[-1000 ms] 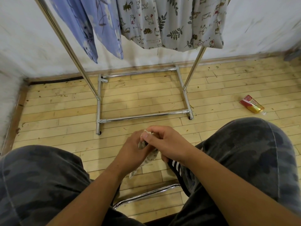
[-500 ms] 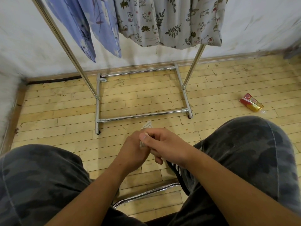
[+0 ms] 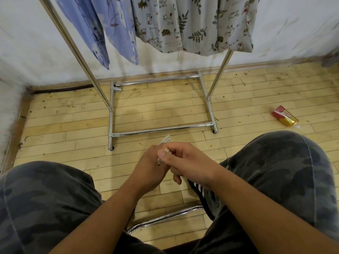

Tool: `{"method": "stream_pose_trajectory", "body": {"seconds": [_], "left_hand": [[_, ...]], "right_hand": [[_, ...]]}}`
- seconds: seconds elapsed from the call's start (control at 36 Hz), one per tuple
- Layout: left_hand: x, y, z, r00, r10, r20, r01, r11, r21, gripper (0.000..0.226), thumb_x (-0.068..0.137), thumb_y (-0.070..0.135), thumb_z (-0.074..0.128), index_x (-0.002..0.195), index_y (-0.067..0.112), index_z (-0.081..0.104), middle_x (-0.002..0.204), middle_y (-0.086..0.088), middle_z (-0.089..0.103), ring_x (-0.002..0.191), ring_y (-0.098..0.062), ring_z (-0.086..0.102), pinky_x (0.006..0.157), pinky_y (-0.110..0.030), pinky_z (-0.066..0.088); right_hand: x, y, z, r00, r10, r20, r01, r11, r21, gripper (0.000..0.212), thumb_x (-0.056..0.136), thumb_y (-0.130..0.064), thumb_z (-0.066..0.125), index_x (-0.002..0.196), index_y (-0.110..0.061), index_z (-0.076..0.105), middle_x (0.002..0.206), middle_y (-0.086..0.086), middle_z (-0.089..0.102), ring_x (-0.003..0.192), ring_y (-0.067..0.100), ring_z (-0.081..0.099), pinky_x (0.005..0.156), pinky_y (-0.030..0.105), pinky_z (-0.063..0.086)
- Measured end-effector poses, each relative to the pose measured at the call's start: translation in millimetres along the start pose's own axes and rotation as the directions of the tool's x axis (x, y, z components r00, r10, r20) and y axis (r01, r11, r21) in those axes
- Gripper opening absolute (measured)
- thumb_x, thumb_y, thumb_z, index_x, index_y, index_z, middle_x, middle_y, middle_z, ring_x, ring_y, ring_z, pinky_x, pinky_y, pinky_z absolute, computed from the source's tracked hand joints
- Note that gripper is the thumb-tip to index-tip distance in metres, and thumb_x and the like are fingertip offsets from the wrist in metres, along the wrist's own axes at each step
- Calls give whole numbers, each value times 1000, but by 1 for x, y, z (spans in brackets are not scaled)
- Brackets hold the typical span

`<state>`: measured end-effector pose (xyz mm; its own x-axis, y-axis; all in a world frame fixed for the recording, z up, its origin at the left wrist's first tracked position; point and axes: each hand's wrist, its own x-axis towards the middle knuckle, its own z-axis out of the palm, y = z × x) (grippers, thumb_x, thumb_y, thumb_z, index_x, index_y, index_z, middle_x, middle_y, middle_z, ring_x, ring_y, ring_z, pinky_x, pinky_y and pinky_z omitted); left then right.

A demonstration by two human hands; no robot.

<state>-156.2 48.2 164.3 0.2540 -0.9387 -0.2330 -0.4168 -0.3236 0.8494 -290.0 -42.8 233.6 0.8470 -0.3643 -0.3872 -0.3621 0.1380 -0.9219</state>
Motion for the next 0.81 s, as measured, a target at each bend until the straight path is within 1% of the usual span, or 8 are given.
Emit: {"method": "stream_pose_trajectory", "body": {"seconds": [0.06, 0.14, 0.22, 0.31, 0.5, 0.56, 0.64, 0.81], "left_hand": [[-2, -1, 2, 1000, -21, -6, 21, 1000, -1, 21, 101, 41, 44, 98, 32, 63, 92, 14, 66, 88, -6, 66, 75, -25, 53], [-4, -8, 6, 999, -40, -11, 39, 999, -18, 18, 104, 42, 48, 112, 35, 62, 103, 16, 67, 97, -4, 66, 84, -31, 58], [-5, -4, 6, 998, -56, -13, 55, 997, -58, 13, 103, 44, 53, 115, 46, 57, 105, 23, 67, 100, 1, 66, 85, -25, 56], [-8, -1, 4, 993, -116, -13, 115, 990, -75, 13, 101, 53, 53, 112, 59, 50, 104, 27, 68, 98, 12, 64, 78, -16, 51], [-11, 0, 5, 991, -131, 33, 133, 989, -68, 18, 99, 58, 53, 115, 52, 54, 101, 32, 67, 94, 10, 65, 74, -15, 51], [-11, 0, 5, 989, -141, 44, 143, 989, -46, 14, 100, 57, 54, 113, 53, 53, 98, 29, 68, 91, 11, 65, 69, -9, 47], [-10, 0, 5, 988, -151, 44, 152, 988, -32, 12, 101, 54, 54, 111, 59, 51, 97, 31, 67, 92, 16, 62, 66, -5, 45], [-8, -2, 4, 985, -163, 57, 164, 986, -10, 13, 102, 46, 54, 98, 58, 54, 88, 39, 66, 86, 14, 64, 65, -3, 44]], "right_hand": [[1, 1, 0, 1000, -6, -31, 6, 1000, 7, 36, 107, -40, 53, 100, -7, 66, 63, -5, 54, 49, 7, 45, 64, 38, 49], [4, 2, -1, 998, -12, -70, 12, 1000, 2, 32, 106, -38, 56, 98, -9, 68, 77, 10, 70, 54, 14, 52, 62, 38, 51], [6, 3, -2, 996, -6, -93, 6, 1000, -5, 31, 102, -39, 62, 98, -10, 72, 90, 31, 68, 58, 23, 53, 60, 34, 50], [7, 4, -5, 990, 30, -135, -30, 1000, 2, 29, 101, -40, 64, 92, -15, 75, 81, 23, 70, 56, 21, 55, 58, 34, 50], [6, 3, -2, 971, 133, -197, -146, 988, -53, 33, 104, -40, 58, 82, -26, 78, 74, -8, 73, 46, 8, 52, 55, 26, 49], [6, 3, -2, 969, 141, -201, -154, 987, -48, 33, 104, -37, 58, 81, -24, 76, 75, -9, 73, 47, 8, 50, 58, 29, 49], [5, 3, -3, 969, 155, -190, -157, 988, 2, 33, 105, -32, 56, 86, -12, 74, 52, -19, 58, 46, 8, 45, 58, 30, 47], [5, 6, -4, 979, 181, -90, -168, 976, 135, 31, 105, -29, 57, 87, -8, 71, 58, -1, 43, 48, 10, 38, 61, 32, 43]]}}
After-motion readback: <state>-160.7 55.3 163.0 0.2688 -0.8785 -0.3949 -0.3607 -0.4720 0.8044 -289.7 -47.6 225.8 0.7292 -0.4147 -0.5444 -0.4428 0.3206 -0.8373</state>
